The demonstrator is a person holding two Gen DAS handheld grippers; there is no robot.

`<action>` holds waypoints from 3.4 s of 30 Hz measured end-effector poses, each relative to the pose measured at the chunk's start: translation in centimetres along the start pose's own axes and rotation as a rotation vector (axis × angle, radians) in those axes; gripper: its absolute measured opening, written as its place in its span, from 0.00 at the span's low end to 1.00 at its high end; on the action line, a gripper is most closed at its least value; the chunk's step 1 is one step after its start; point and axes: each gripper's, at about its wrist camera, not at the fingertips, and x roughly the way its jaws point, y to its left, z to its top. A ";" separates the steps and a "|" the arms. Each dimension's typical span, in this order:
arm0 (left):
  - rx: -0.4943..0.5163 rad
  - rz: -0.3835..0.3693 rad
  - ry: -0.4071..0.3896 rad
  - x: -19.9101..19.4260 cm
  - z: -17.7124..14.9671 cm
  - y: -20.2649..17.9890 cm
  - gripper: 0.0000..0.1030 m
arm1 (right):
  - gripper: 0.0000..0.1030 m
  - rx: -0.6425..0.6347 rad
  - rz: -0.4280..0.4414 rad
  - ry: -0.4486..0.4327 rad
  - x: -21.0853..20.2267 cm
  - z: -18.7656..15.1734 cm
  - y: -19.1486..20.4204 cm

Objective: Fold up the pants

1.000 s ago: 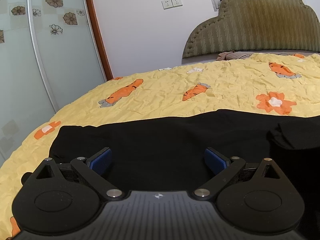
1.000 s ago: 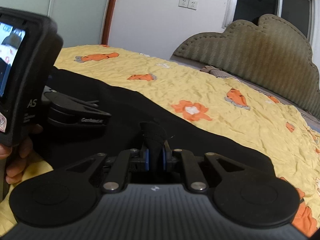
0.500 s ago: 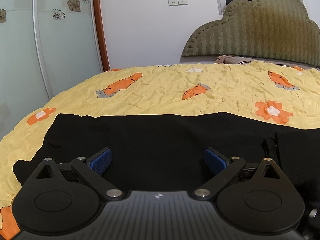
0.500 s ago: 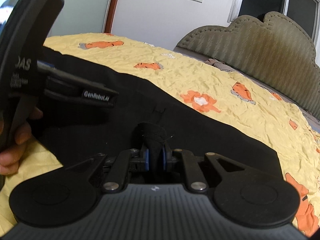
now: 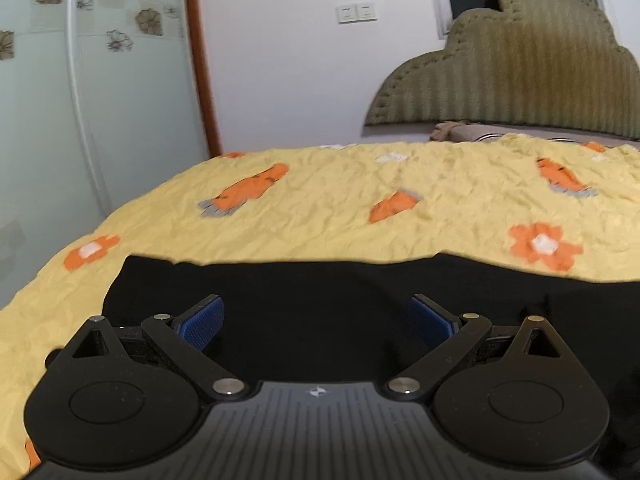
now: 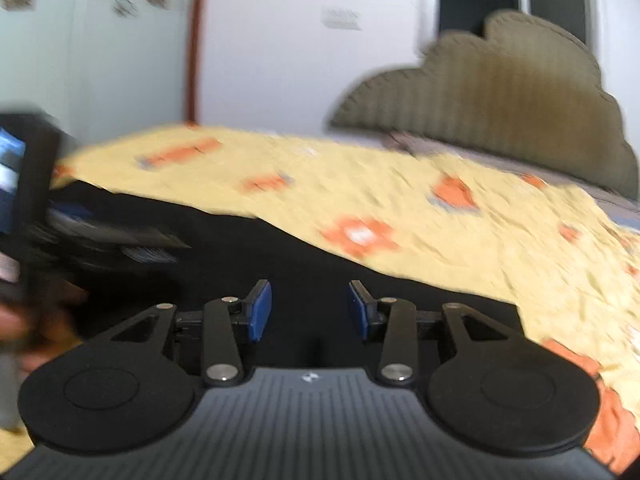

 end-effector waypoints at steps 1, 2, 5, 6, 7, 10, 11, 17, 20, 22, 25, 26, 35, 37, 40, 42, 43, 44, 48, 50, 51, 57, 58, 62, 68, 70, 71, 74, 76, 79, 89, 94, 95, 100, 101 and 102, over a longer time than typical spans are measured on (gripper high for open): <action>0.000 -0.035 0.016 0.1 0.7 -0.2 0.97 | 0.42 -0.019 -0.006 0.050 1.0 -0.5 0.1; -0.006 -0.076 0.034 0.2 1.3 -0.5 0.97 | 0.43 -0.056 -0.002 0.113 2.1 -1.2 0.6; -0.007 -0.242 0.072 0.3 3.1 -2.0 0.97 | 0.44 -0.103 -0.024 0.103 2.1 -2.7 1.6; 0.008 -0.308 0.079 0.3 3.5 -3.0 0.97 | 0.44 -0.075 -0.017 0.097 1.6 -2.5 1.3; 0.035 -0.374 0.088 0.3 3.9 -4.1 0.97 | 0.45 -0.047 -0.012 0.074 1.0 -2.3 0.8; 0.127 -0.495 0.124 1.0 4.2 -8.0 0.97 | 0.66 -0.010 -0.094 0.018 0.1 -1.9 -1.2; 0.148 -0.503 0.119 1.2 3.9 -9.1 0.97 | 0.74 -0.002 -0.130 0.017 0.1 -2.1 -1.9; 0.320 -0.444 0.187 4.4 0.9 -13.6 0.97 | 0.78 0.080 -0.131 0.128 0.7 -4.5 -5.1; 0.316 -0.412 0.150 3.4 1.3 -12.7 0.97 | 0.78 0.106 -0.177 0.068 -1.0 -4.2 -6.2; 0.321 -0.378 0.117 2.3 1.9 -12.0 0.97 | 0.79 0.152 -0.188 0.029 -2.4 -4.1 -8.1; 0.291 -0.391 0.105 0.9 2.3 -10.7 0.97 | 0.79 0.377 -0.079 0.014 -3.4 -5.0 -13.6; 0.281 -0.400 0.107 0.6 2.2 -10.4 0.97 | 0.79 0.491 -0.012 0.013 -3.5 -5.6 -15.9; 0.319 -0.369 0.167 0.9 -0.7 -10.6 0.97 | 0.77 1.012 0.420 0.043 1.8 -10.2 -26.4; 0.320 -0.368 0.167 1.0 -1.0 -10.7 0.97 | 0.75 1.030 0.435 0.075 3.9 -10.1 -26.5; 0.330 -0.366 0.156 0.9 -1.2 -10.8 0.97 | 0.73 1.031 0.464 0.123 6.7 -9.6 -26.7; 0.327 -0.367 0.153 0.9 -1.2 -10.8 0.97 | 0.73 1.023 0.477 0.140 7.3 -9.5 -26.7; 0.325 -0.368 0.153 0.9 -1.3 -10.7 0.97 | 0.73 1.010 0.490 0.153 7.5 -9.3 -26.7; 0.323 -0.371 0.152 1.0 -1.3 -10.7 0.97 | 0.73 0.993 0.495 0.167 7.6 -9.2 -26.6; 0.300 -0.379 0.156 1.1 -1.3 -10.5 0.97 | 0.73 0.954 0.536 0.212 6.9 -9.0 -26.1; 0.290 -0.378 0.154 1.2 -1.4 -10.5 0.97 | 0.73 0.953 0.557 0.228 6.7 -9.0 -26.0; 0.290 -0.376 0.150 1.2 -1.5 -10.5 0.97 | 0.73 0.951 0.567 0.239 7.0 -8.8 -25.9; 0.308 -0.367 0.139 0.9 -1.5 -10.6 0.98 | 0.68 0.873 0.553 0.279 8.3 -7.4 -24.3; 0.309 -0.364 0.142 0.9 -1.4 -10.6 0.98 | 0.55 0.862 0.542 0.285 8.1 -7.5 -24.3; 0.373 -0.359 0.131 0.5 0.2 -11.7 0.98 | 0.20 0.900 0.514 0.307 7.3 -9.5 -25.5; 0.443 -0.501 0.112 -1.7 5.4 -15.0 0.98 | 0.14 0.731 0.417 0.271 6.0 -8.1 -23.5; 0.450 -0.532 0.151 -1.9 6.6 -16.6 0.98 | 0.12 0.570 0.330 0.259 4.9 -6.3 -21.4; 0.447 -0.546 0.190 -1.7 7.2 -17.4 0.98 | 0.12 0.482 0.286 0.251 4.3 -5.4 -20.2; 0.401 -0.610 0.312 -0.9 8.0 -19.0 0.98 | 0.12 0.241 0.160 0.231 3.1 -3.3 -16.4; 0.355 -0.647 0.378 -0.5 8.2 -19.7 0.98 | 0.12 0.119 0.101 0.219 2.5 -2.4 -14.3; 0.314 -0.668 0.446 -0.2 7.9 -20.5 0.98 | 0.11 -0.006 0.039 0.205 2.0 -1.9 -12.1; 0.295 -0.607 0.542 0.0 7.2 -23.0 0.78 | 0.11 -0.164 -0.056 0.187 1.9 -2.1 -8.6; 0.272 -0.641 0.682 1.7 6.1 -23.9 0.09 | 0.11 -0.200 -0.068 0.183 1.7 -2.1 -8.3; 0.268 -0.639 0.677 1.6 6.0 -23.8 0.07 | 0.11 -0.202 -0.067 0.186 1.7 -2.2 -8.2; 0.204 -0.674 0.651 0.8 6.9 -22.0 0.06 | 0.09 -0.194 -0.092 0.169 1.1 -2.6 -8.1; 0.200 -0.685 0.640 0.5 7.3 -21.6 0.06 | 0.09 -0.183 -0.091 0.161 0.8 -2.5 -8.0; 0.196 -0.693 0.631 0.3 7.8 -21.1 0.06 | 0.08 -0.177 -0.091 0.150 0.5 -2.2 -7.9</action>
